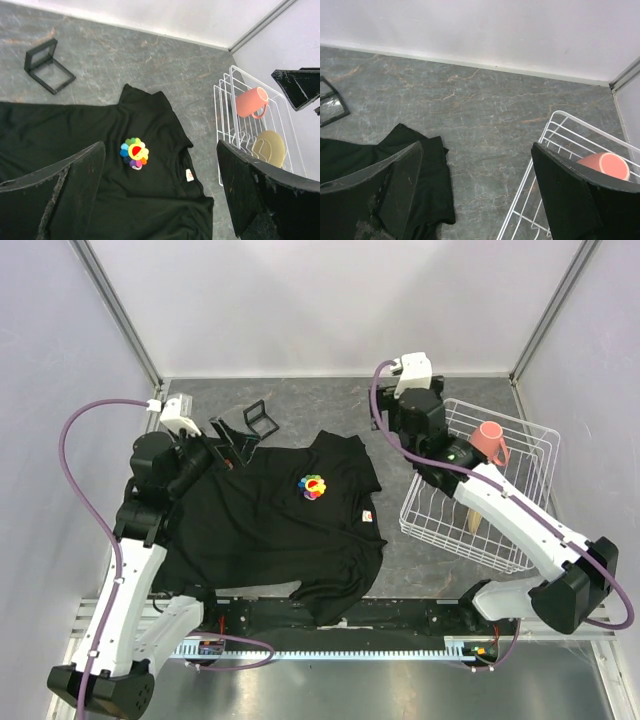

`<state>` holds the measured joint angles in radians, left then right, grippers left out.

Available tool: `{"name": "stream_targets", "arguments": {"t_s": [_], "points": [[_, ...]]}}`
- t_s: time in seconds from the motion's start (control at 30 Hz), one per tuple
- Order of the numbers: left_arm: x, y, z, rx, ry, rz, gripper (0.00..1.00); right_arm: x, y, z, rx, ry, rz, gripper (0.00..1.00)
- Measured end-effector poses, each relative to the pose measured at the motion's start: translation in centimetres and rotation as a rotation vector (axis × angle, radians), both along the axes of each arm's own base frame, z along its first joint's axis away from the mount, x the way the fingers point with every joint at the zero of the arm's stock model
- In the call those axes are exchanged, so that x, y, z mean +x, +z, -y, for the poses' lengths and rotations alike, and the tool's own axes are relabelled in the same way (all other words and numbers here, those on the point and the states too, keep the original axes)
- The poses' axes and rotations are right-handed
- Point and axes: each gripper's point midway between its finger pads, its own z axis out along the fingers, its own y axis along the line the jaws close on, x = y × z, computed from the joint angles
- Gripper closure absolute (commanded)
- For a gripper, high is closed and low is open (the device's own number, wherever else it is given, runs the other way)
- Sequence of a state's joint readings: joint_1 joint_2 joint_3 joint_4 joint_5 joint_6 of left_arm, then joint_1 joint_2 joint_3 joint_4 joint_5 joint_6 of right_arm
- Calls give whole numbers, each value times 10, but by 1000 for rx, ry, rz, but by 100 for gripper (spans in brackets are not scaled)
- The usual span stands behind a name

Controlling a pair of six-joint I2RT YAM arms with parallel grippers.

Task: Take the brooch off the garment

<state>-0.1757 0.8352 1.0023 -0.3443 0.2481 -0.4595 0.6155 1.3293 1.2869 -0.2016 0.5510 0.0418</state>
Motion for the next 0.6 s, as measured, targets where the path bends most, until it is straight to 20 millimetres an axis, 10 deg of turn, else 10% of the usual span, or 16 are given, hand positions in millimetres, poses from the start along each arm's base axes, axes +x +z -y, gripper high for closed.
{"name": "stream_targets", "arguments": {"t_s": [0.2, 0.47, 0.6], "points": [[-12, -33, 5, -75, -6, -103, 5, -12, -19, -53, -35, 76, -18, 2], [-27, -148, 13, -115, -18, -380, 14, 9, -108, -129, 80, 230, -168, 2], [-18, -170, 26, -143, -69, -475, 30, 10, -154, -148, 148, 255, -231, 7]]}}
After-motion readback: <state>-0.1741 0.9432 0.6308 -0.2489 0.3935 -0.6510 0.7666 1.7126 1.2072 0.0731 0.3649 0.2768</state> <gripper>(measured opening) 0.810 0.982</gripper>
